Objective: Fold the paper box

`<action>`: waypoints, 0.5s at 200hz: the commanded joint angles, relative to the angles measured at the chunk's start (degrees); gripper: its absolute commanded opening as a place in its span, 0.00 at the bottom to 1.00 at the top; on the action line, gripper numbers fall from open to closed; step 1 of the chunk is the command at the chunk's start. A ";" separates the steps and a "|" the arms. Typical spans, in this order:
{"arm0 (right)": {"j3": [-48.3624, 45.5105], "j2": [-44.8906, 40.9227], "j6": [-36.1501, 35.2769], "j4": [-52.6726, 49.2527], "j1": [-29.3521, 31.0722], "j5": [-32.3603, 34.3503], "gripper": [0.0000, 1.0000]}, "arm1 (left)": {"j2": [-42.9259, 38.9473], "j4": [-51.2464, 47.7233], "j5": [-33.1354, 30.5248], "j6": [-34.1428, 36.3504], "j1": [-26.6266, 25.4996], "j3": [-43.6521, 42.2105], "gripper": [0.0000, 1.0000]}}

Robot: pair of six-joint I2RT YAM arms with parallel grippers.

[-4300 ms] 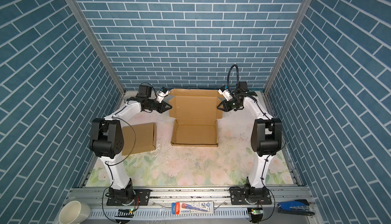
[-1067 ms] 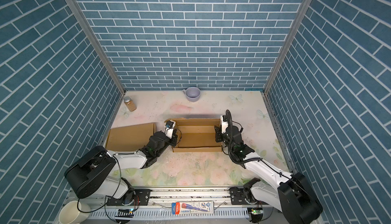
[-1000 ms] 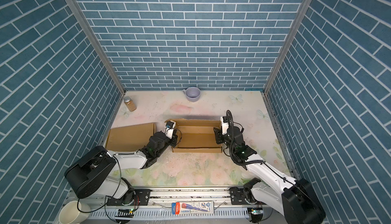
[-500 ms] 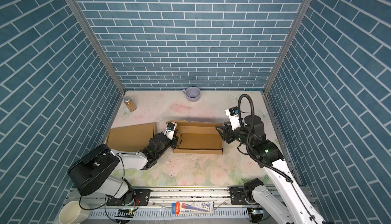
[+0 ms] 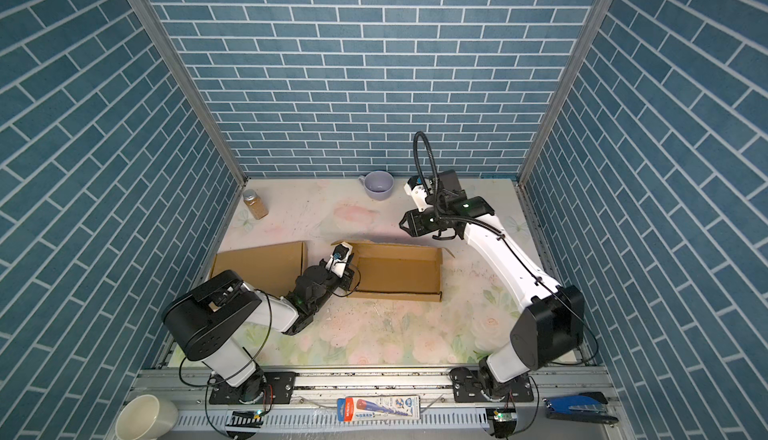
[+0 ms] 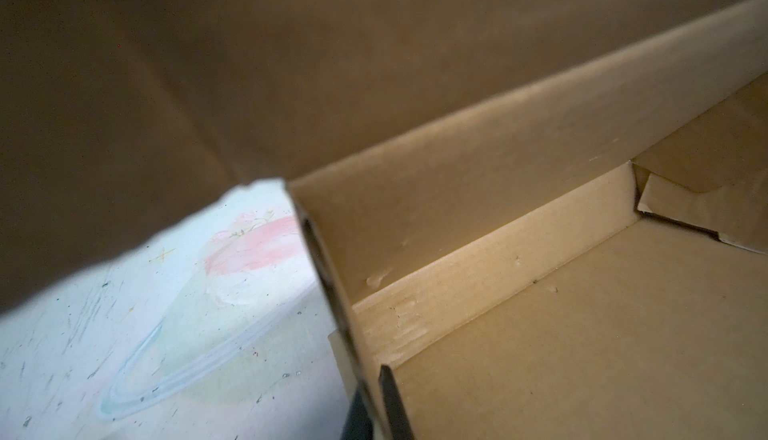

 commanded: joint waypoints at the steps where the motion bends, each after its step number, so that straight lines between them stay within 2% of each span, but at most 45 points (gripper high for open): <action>1: -0.38 -0.17 -0.58 -0.12 2.21 -1.71 0.44 | 0.00 -4.63 0.41 0.72 -0.30 -2.04 0.08; 53: -7.72 -0.09 0.75 4.57 3.02 -2.40 0.40 | -9.55 -11.29 -1.81 -1.21 -0.56 -4.57 0.30; 74: -10.22 -0.51 1.75 6.35 3.39 -2.68 0.38 | -15.88 -15.97 -2.60 -1.43 -0.78 -5.15 0.35; 100: -12.80 -1.49 2.86 8.60 4.14 -2.16 0.37 | -24.20 -22.74 -4.23 -2.40 -0.91 -5.35 0.35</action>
